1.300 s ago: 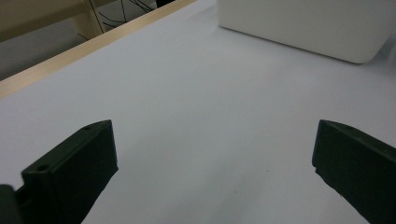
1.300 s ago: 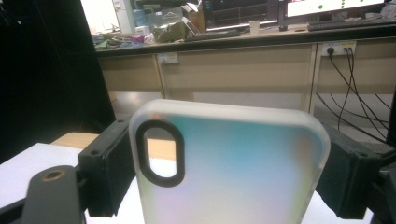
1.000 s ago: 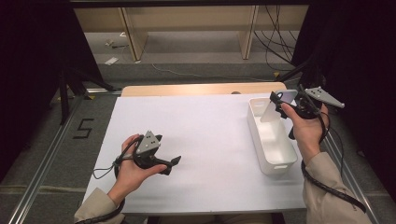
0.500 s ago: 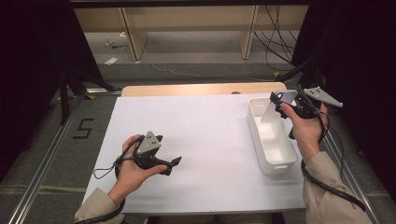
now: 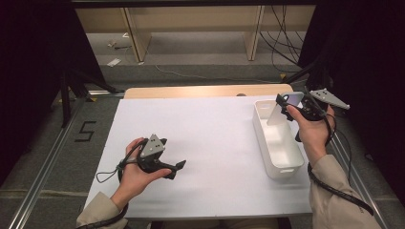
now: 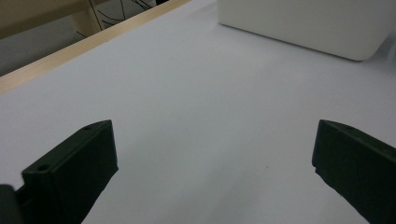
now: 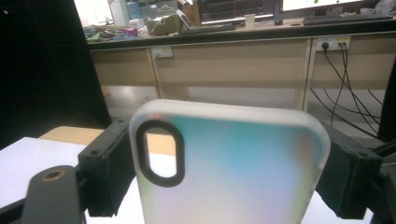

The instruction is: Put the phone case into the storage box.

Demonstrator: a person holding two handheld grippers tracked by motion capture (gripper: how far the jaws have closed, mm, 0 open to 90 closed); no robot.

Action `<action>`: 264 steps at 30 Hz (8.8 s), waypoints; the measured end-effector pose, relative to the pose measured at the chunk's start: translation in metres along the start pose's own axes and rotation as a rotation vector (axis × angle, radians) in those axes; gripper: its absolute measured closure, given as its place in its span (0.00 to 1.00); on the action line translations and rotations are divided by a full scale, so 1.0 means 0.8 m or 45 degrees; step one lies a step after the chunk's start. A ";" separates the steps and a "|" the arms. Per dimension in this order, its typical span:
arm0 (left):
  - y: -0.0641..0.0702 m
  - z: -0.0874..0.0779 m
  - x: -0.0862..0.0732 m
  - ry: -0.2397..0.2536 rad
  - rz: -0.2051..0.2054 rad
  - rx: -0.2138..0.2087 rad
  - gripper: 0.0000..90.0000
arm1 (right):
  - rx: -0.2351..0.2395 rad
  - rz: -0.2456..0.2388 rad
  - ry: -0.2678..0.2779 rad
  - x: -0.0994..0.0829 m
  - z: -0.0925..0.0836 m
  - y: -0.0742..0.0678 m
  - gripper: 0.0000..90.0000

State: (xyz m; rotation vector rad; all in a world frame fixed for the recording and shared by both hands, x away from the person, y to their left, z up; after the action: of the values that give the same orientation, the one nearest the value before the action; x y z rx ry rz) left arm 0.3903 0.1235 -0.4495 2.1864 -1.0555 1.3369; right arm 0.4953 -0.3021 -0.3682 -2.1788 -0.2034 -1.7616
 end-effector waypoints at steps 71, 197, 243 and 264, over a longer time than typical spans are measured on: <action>-0.002 0.000 -0.001 0.001 -0.005 0.003 0.00 | -0.011 -0.030 -0.020 0.004 0.033 -0.003 0.20; -0.003 0.001 -0.001 -0.001 -0.006 0.000 0.00 | -0.035 -0.091 -0.086 0.000 0.078 0.003 0.20; -0.001 0.002 -0.002 -0.001 -0.015 -0.009 0.00 | -0.078 -0.107 -0.211 -0.009 0.099 0.004 0.20; -0.002 0.002 -0.002 -0.003 -0.013 -0.003 0.00 | -0.092 -0.117 -0.250 -0.011 0.108 0.005 0.20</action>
State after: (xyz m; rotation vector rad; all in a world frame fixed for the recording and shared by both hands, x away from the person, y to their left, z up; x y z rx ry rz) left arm 0.3917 0.1240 -0.4517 2.1893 -1.0449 1.3286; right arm 0.5739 -0.2754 -0.3931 -2.4315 -0.2950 -1.6238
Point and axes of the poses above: each handheld gripper's, and its own axes: z roughly forward along the jaws, x roughly out of its top, y roughly to its right, the point moved 4 cm from there along z, roughly forward along the jaws, and after that the axes turned 3 degrees about z, right-handed, at the moved point
